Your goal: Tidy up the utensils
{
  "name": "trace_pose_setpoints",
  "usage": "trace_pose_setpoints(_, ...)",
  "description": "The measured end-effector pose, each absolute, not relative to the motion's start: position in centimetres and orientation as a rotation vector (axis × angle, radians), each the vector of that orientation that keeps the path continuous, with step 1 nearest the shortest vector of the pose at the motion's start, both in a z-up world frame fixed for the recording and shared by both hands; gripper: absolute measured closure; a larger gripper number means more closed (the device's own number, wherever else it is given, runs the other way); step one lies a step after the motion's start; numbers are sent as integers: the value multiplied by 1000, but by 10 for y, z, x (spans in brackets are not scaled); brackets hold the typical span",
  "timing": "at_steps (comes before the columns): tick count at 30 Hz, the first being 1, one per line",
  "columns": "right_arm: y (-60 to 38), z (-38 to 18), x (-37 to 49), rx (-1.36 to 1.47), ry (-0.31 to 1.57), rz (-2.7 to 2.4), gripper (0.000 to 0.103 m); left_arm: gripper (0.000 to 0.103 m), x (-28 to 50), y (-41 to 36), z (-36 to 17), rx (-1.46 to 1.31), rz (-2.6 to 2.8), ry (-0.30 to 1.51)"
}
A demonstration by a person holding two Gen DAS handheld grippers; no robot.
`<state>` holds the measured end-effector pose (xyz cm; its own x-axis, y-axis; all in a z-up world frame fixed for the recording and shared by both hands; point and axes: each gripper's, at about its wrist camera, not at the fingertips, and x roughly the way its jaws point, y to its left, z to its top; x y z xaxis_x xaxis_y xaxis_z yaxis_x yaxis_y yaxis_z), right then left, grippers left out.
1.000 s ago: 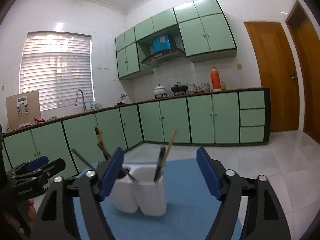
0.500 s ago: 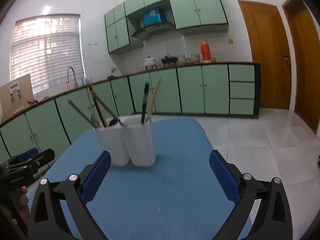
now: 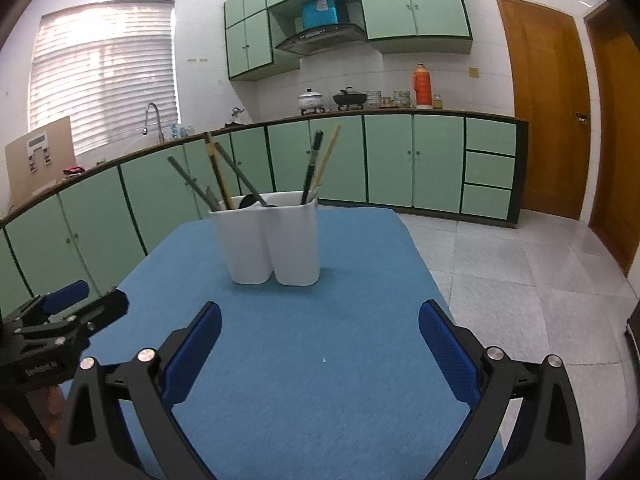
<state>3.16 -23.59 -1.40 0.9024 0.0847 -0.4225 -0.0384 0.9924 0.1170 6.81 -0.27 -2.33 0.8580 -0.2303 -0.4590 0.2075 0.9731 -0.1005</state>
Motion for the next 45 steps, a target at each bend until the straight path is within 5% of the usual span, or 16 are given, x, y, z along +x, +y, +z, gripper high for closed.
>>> trace_pose_setpoints(45,-220,35,11,31,378,101,6,5,40,-4,22,-6,-209,422)
